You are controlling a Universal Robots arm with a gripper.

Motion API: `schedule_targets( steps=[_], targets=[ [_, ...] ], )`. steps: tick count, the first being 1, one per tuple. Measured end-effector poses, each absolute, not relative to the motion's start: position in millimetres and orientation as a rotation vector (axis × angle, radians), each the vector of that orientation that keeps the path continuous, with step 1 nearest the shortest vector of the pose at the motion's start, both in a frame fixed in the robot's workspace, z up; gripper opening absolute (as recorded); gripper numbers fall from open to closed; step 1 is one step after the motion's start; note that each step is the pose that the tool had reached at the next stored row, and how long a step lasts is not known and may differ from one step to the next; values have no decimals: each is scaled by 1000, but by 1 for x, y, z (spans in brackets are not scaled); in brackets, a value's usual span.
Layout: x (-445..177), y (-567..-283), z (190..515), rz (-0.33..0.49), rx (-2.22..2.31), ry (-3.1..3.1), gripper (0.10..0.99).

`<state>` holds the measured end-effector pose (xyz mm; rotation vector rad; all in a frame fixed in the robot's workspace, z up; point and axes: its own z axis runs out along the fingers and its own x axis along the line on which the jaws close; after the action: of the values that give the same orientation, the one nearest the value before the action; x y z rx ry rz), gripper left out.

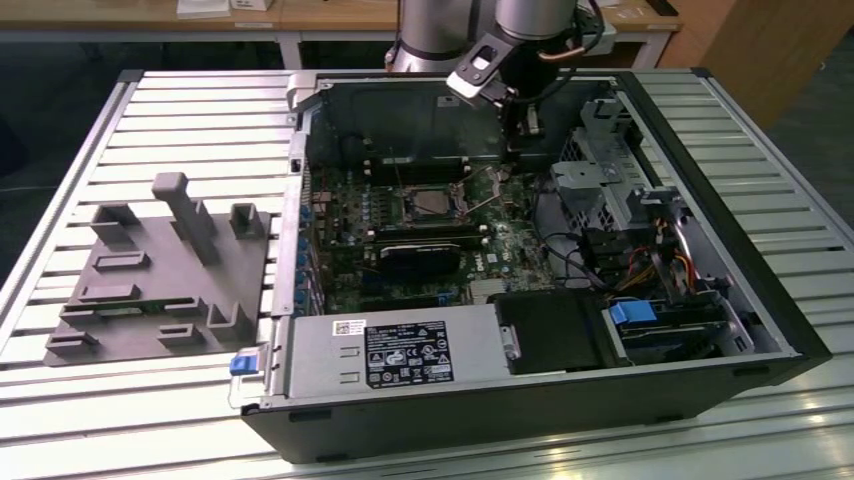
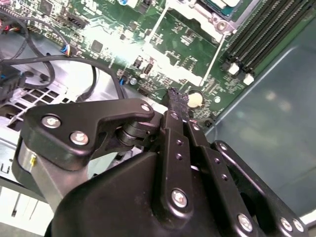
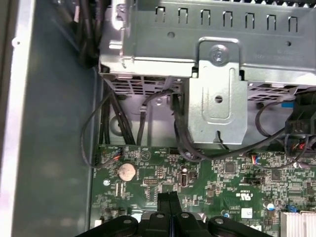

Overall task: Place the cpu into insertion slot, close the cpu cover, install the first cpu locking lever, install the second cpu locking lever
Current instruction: 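Close the cpu cover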

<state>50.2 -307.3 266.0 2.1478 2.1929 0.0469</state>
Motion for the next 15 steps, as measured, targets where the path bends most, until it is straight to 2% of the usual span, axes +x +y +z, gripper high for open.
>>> schedule_targets(
  steps=[15],
  targets=[
    [54, -311, 249, 45, 2148, 2191, 102]
  ],
)
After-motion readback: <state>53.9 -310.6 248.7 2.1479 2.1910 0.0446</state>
